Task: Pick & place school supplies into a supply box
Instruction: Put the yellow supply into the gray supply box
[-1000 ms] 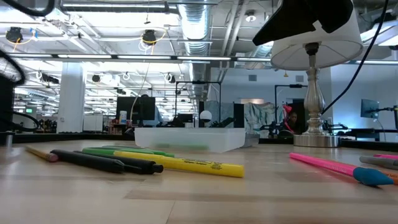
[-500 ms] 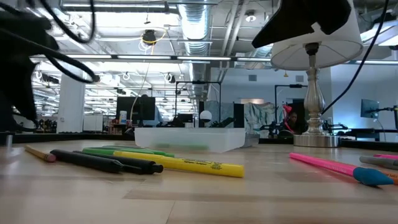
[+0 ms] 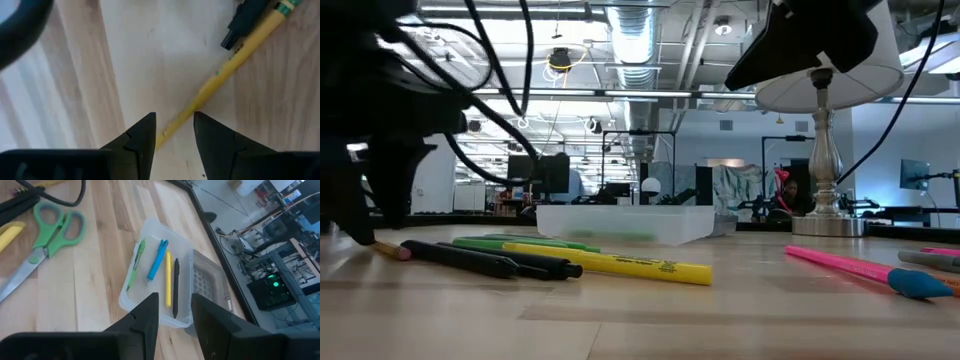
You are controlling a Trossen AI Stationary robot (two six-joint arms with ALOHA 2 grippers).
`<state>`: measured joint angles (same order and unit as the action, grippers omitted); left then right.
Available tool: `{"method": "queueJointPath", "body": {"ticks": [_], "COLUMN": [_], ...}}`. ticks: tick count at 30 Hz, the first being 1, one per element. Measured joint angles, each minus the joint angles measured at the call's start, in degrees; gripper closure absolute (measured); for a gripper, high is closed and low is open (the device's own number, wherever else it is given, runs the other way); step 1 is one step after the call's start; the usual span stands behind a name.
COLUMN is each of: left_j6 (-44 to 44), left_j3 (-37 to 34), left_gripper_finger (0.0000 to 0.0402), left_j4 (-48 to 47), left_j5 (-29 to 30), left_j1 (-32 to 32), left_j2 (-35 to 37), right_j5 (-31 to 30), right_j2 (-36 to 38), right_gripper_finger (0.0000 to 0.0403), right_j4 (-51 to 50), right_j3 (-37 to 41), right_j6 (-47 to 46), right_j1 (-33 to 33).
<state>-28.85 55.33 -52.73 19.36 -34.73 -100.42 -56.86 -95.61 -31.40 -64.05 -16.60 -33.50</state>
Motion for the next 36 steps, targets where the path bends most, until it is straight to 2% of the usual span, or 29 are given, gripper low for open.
{"method": "queueJointPath", "body": {"ticks": [8,15,24,36], "left_j6": [7.3,10.4,10.3,4.0], "left_j3": [0.0,0.0,-2.4,-4.2], "left_gripper_finger": [0.0274,0.0274,0.0274,0.0274], "left_j4": [3.4,5.1,8.4,9.8], "left_j5": [-5.1,-9.3,-12.5,-14.5], "left_j1": [5.1,8.0,8.5,8.0], "left_j2": [0.1,0.3,0.6,1.5], "right_j5": [0.0,0.0,0.0,0.0], "right_j2": [0.0,0.0,0.0,0.0], "right_gripper_finger": [0.0292,0.0292,0.0292,0.0292], "right_j4": [-0.6,-1.3,-1.4,-1.5], "right_j3": [0.0,0.0,0.0,0.0], "right_j6": [0.0,0.0,0.0,0.0], "right_j1": [0.4,0.3,0.3,0.3]}}
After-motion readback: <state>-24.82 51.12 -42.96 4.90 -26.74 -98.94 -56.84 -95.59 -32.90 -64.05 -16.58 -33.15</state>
